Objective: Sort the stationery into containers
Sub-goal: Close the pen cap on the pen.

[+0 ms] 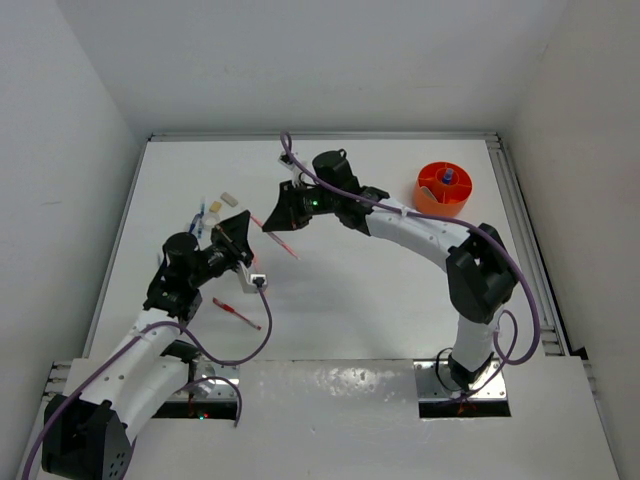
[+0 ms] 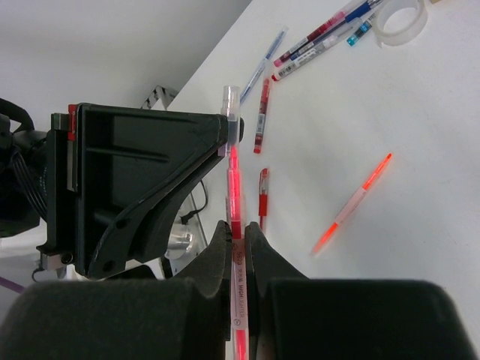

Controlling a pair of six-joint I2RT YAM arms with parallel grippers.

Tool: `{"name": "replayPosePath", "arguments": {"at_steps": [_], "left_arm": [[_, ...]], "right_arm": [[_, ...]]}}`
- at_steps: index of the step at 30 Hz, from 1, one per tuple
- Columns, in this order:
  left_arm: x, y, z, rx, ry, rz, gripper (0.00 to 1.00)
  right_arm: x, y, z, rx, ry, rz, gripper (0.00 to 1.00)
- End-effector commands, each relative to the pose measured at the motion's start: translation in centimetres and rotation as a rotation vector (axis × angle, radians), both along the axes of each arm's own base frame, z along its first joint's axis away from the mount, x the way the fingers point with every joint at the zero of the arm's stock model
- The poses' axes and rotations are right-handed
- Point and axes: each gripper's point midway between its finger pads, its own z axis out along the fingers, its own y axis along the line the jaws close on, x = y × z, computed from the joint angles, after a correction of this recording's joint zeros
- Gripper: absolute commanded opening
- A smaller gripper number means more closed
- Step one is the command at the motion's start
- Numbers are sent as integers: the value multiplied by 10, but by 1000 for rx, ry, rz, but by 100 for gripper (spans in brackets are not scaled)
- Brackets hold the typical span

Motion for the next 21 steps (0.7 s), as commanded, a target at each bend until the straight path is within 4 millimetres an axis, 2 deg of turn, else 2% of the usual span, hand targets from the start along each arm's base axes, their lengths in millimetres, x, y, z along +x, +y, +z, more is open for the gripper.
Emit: {"name": "replayPosePath", "arguments": {"at_steps": [1,21], "left_arm": [[-3,-9,17,-2,-56,-50,0],[-1,-6,24,-8,-76,-34,0]], "right_arm": [[16,-9,26,40,-77,-66,0],[17,-14,18,18,-61,-91,0]]}}
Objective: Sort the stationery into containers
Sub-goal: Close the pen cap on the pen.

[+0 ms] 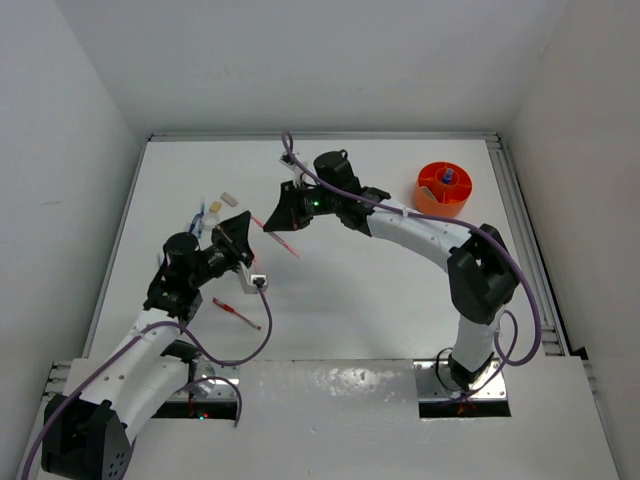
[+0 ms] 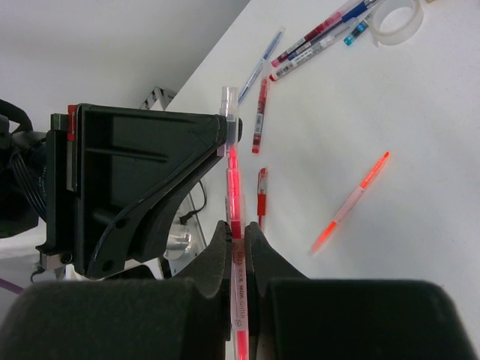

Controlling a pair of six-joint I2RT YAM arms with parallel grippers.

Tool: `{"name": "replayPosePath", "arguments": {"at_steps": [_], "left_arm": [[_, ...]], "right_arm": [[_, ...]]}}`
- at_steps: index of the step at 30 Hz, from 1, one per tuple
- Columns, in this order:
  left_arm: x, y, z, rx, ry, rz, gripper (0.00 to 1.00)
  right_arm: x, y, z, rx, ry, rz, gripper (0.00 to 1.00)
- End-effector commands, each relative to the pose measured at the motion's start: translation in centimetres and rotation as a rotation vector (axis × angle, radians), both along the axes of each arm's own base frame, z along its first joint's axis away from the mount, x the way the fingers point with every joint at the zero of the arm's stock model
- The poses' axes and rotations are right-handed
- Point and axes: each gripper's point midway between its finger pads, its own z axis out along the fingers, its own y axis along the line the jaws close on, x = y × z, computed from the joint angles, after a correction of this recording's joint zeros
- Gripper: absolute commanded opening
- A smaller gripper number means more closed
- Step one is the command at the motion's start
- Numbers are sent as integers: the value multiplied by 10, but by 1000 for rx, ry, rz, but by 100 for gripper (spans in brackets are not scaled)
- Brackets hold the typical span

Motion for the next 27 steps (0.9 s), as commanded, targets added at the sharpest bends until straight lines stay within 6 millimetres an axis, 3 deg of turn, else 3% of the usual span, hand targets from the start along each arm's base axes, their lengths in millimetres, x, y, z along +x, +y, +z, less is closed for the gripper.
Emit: {"name": "replayPosePath", "arguments": {"at_steps": [1,11,21,27], "left_arm": [[-2,-8,25,-8,-86,-45,0],[-14,-17,8,81,-126,-123,0],[-4,-9,10,82,-131,-59,0],[11,7,4,102,-88,45,0]], "right_arm": [[17,-11,21,22,-62,-84,0],[31,2,40,105,-41,-134,0],[28,1,32,125,14,-159,0],[21,-18,10,71,44,-164,0]]}}
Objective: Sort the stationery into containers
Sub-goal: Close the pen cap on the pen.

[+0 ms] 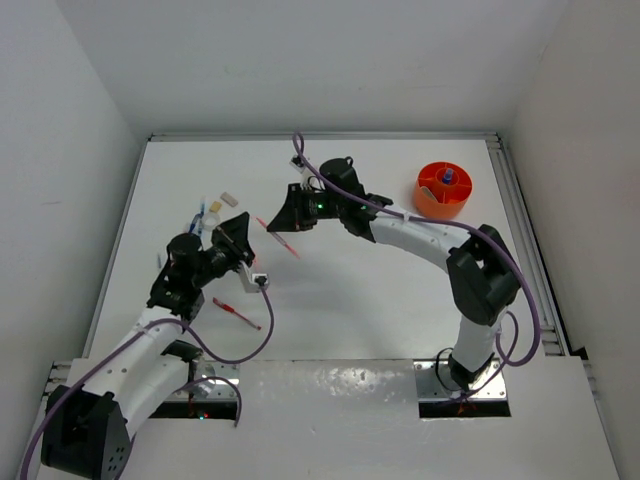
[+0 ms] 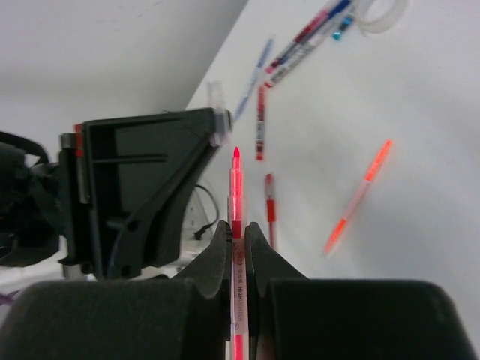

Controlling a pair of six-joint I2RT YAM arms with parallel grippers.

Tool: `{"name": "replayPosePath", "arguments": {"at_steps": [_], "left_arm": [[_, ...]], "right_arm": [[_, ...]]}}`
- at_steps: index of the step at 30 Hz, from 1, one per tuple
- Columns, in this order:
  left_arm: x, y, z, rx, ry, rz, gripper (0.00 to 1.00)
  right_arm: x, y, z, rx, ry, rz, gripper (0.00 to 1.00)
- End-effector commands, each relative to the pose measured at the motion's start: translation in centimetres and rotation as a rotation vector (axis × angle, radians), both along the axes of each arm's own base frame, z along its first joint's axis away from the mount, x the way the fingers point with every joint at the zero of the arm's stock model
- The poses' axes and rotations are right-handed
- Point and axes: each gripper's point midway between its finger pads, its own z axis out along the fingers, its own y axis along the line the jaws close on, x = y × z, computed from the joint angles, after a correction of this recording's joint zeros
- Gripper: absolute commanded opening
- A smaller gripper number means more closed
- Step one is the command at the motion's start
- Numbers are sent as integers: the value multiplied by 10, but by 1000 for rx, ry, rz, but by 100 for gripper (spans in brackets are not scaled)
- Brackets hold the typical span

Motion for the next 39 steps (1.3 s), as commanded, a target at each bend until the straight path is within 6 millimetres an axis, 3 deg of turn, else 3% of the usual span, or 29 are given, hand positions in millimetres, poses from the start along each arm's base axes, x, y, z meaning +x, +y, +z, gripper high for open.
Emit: {"name": "replayPosePath", "arguments": {"at_steps": [1,7,10,11,12,14,15,20,24,28,34,35,36,37,39], "left_arm": [[8,4,10,100,-79,20,0],[14,7,-1,124,-41,41,0],[13,4,6,85,-45,32,0],[12,2,12,37,-44,25,0],[7,-5,34,-34,-79,-9,0],[1,-9,55,-220,-26,-26,0],[-8,-15,73,-287,-38,-72,0],[-44,-27,116,-540,-5,-201,0],[-57,-25,135,-594,-62,-230,0],[-59,-24,144,-650,-48,-233,0],[-56,-25,153,-769,80,-218,0],[-48,-23,150,-810,140,-181,0],[-47,-23,168,-902,200,-177,0],[-43,-23,172,-957,250,-158,0],[-24,-20,168,-1116,408,-68,0]], "right_arm": [[16,-18,15,11,-61,-70,0],[12,-29,9,-17,-60,-72,0],[13,-39,-1,-62,-49,-88,0],[18,-47,-4,-88,-69,-112,0],[15,-57,-19,-141,-50,-123,0],[23,-79,-37,-253,-91,-179,0],[17,-93,-56,-325,-71,-186,0],[14,-145,-110,-536,-66,-243,0],[13,-165,-136,-606,-56,-273,0],[17,-181,-157,-692,-62,-323,0],[17,-191,-172,-773,-74,-317,0],[16,-192,-174,-778,-72,-313,0],[16,-193,-175,-781,-76,-308,0],[15,-193,-178,-789,-72,-302,0],[16,-192,-179,-787,-82,-299,0]]}}
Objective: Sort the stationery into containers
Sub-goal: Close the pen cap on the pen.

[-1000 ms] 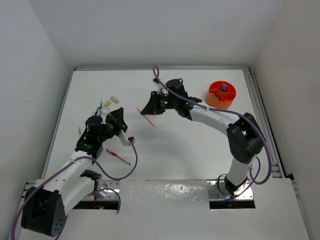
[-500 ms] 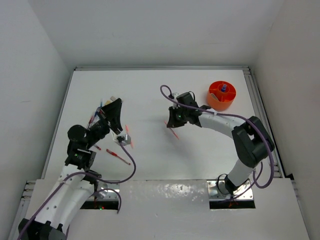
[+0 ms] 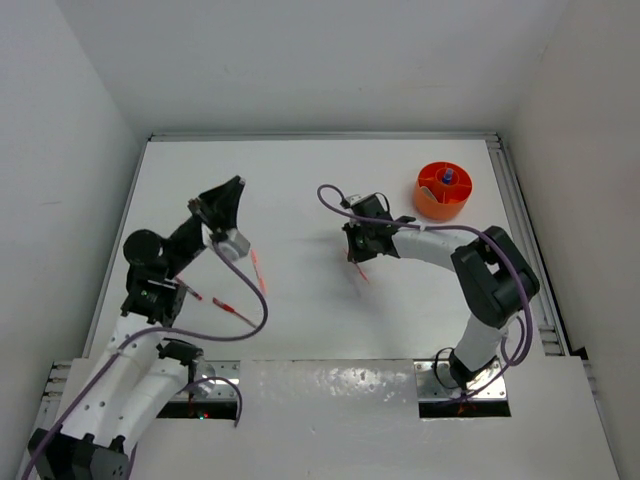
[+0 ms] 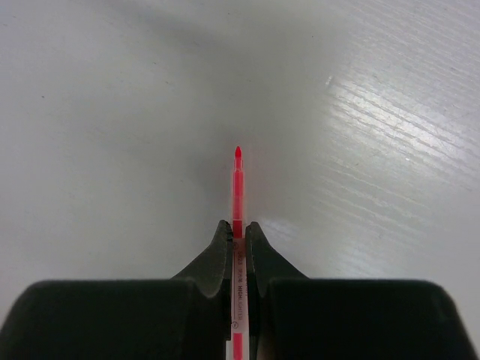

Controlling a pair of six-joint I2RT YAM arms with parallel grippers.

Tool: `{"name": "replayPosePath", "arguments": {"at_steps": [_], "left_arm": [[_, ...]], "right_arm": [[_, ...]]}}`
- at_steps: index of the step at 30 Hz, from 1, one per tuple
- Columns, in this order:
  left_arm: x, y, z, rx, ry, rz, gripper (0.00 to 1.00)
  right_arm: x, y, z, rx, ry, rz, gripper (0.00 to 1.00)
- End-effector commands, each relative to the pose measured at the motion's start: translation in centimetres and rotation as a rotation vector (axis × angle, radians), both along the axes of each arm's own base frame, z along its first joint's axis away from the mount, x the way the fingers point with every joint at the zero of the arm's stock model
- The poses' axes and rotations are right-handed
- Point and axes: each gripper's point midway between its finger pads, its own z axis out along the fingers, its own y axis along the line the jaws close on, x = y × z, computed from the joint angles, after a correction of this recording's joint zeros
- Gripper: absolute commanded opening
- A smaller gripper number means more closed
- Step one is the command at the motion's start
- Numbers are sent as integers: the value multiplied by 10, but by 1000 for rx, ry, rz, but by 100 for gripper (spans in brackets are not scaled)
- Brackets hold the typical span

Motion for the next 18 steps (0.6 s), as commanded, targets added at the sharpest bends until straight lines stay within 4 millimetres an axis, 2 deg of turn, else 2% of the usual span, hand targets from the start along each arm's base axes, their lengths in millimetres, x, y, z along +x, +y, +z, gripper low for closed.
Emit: {"name": "replayPosePath", "arguments": {"at_steps": [1,2,3,4,5,6,7,8,10,11,13,14,18], "left_arm": [[19,6,29,-323,256,29,0],[24,8,33,-389,305,36,0],[28,7,28,-499,427,31,0],[29,9,43,-559,451,31,0],[38,9,31,-606,539,46,0],[42,10,31,-708,629,28,0],[43,10,29,-749,674,18,0],[44,9,28,-827,749,-7,0],[44,2,26,-871,834,-63,0],[45,1,28,-939,890,-96,0],[47,-8,23,-969,988,-155,0],[47,-10,28,-1020,1035,-192,0],[49,-22,21,-1095,1172,-269,0]], "right_arm": [[6,4,0,-7,-31,34,0],[4,9,2,15,-26,48,0],[5,16,6,56,-30,59,0],[5,21,10,95,-32,69,0],[3,26,17,140,-35,83,0],[1,37,26,212,-48,113,0],[0,42,40,250,-69,128,0],[8,51,56,303,-126,143,0],[8,61,78,376,-159,168,0],[12,66,100,419,-214,180,0],[15,74,129,487,-262,197,0],[18,77,144,518,-303,207,0],[18,86,198,627,-416,233,0]]}}
